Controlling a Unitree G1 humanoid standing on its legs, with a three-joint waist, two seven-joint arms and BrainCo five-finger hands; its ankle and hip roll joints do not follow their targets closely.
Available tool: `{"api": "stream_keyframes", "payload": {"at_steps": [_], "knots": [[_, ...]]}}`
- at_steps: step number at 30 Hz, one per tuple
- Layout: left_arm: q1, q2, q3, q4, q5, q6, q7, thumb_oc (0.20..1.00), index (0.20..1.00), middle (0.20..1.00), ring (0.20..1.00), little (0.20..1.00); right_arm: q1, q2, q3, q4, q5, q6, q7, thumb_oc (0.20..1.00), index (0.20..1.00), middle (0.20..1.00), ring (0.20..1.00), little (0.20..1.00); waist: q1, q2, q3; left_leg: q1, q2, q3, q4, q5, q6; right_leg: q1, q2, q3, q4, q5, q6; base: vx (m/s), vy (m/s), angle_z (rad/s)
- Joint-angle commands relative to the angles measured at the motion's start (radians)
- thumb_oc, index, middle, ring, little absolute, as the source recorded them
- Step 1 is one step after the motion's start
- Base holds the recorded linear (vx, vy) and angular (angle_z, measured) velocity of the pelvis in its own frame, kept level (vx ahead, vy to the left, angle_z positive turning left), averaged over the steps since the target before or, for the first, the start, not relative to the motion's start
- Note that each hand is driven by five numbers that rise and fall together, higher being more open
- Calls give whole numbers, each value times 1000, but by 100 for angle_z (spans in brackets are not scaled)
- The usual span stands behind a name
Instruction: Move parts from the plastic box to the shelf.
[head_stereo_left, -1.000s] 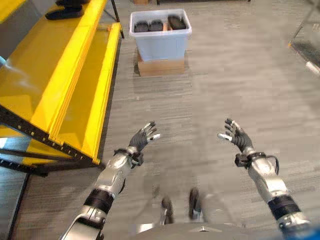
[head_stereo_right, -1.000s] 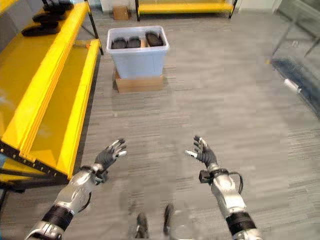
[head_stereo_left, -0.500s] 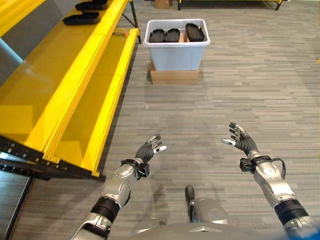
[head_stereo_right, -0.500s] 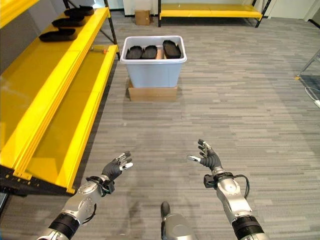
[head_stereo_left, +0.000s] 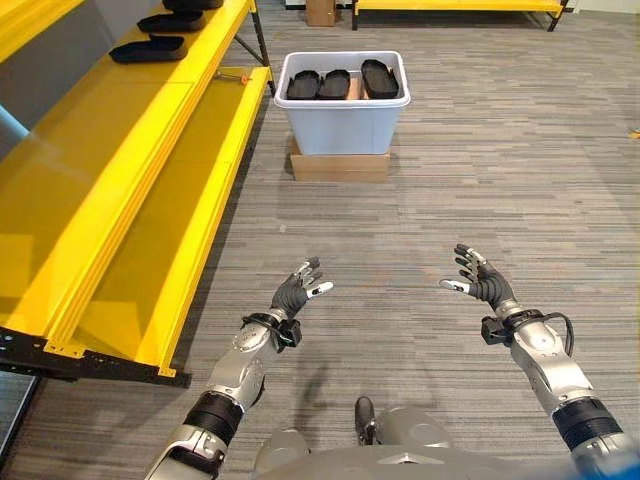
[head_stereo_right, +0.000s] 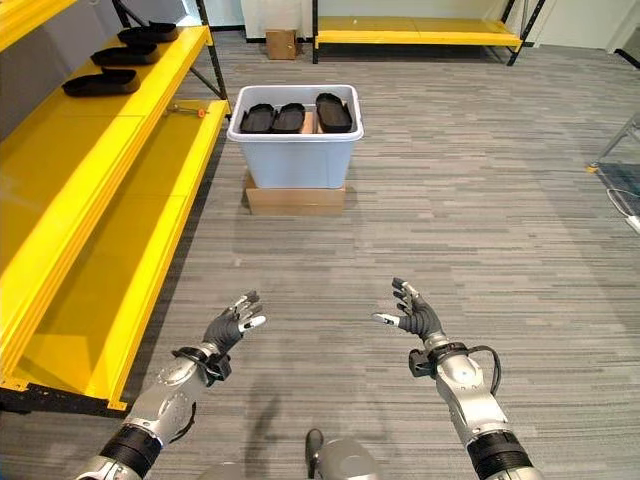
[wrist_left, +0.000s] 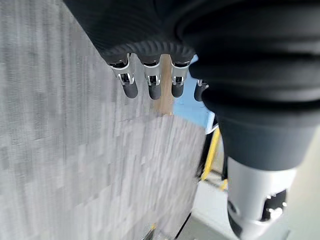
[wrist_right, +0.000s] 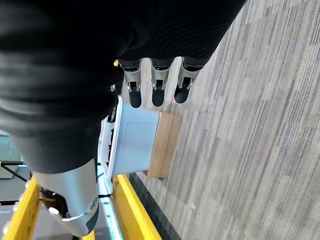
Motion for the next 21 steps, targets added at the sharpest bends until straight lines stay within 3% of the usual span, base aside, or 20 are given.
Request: {"api": "stream_keyframes", "payload": {"at_steps": [1, 3, 4, 5, 6, 11, 14, 19, 21], "knots": [[18, 26, 48, -42, 10, -55, -3, 1000, 1000, 1000, 1000, 1000, 18, -27, 5, -36, -21, -43, 22, 1000, 1000, 1000, 1000, 1000, 12, 6, 26, 109, -53, 79, -294, -99, 74, 103, -65, 73, -116, 116, 151, 307, 102, -43], [20, 43, 44, -32, -18, -55, -36, 1000, 1000, 1000, 1000, 1000, 19, -20, 9, -32, 10, -34, 50, 1000, 1000, 1000, 1000, 1000, 28, 31, 38, 124, -89, 119, -724, -42, 57, 160, -49, 74, -146, 100, 180, 452, 248, -48], [21, 44, 48, -22, -21, -56, -36, 1000, 1000, 1000, 1000, 1000, 26, -21, 14, -37, 11, -33, 54, 1000, 1000, 1000, 1000, 1000, 35, 42, 34, 127, -94, 116, -853, -20, 51, 175, -47, 74, -155, 97, 191, 597, 340, -17], [28, 38, 53, 5, -21, -73, -36, 1000, 1000, 1000, 1000, 1000, 38, -20, 26, -47, 4, -37, 48, 1000, 1000, 1000, 1000, 1000, 50, 56, 32, 124, -87, 83, -1036, 52, 30, 233, -44, 94, -166, 71, 204, 489, 257, -8], [32, 34, 56, 14, -16, -79, -33, 1000, 1000, 1000, 1000, 1000, 38, -22, 31, -46, -1, -42, 55, 1000, 1000, 1000, 1000, 1000, 57, 62, 29, 113, -78, 75, -1074, 59, 24, 247, -43, 102, -168, 64, 206, 422, 213, -15], [45, 32, 71, 58, -14, -125, 6, 1000, 1000, 1000, 1000, 1000, 11, -29, 67, -36, 12, -67, 100, 1000, 1000, 1000, 1000, 1000, 77, 72, 15, 89, -67, 106, -1051, 34, 23, 312, -74, 111, -153, -17, 230, 323, 206, -55], [18, 40, 67, 82, 10, -120, -1, 1000, 1000, 1000, 1000, 1000, 6, -15, 77, -47, 54, -45, 85, 1000, 1000, 1000, 1000, 1000, 82, 61, 12, 78, -98, 104, -926, -49, 58, 289, -99, 82, -100, -40, 234, 325, 199, -43], [-37, 63, 19, 61, 128, -120, 5, 1000, 1000, 1000, 1000, 1000, -13, 36, 88, -44, 102, -77, -13, 1000, 1000, 1000, 1000, 1000, 102, 36, -10, 87, -162, 78, -878, -117, 112, 251, -134, 71, -49, 2, 263, 165, 143, 13], [-56, 74, 2, 50, 148, -108, 2, 1000, 1000, 1000, 1000, 1000, -28, 59, 86, -39, 108, -88, -49, 1000, 1000, 1000, 1000, 1000, 108, 30, -25, 101, -181, 89, -885, -141, 139, 222, -158, 57, 55, 66, 291, 129, 200, 35]]}}
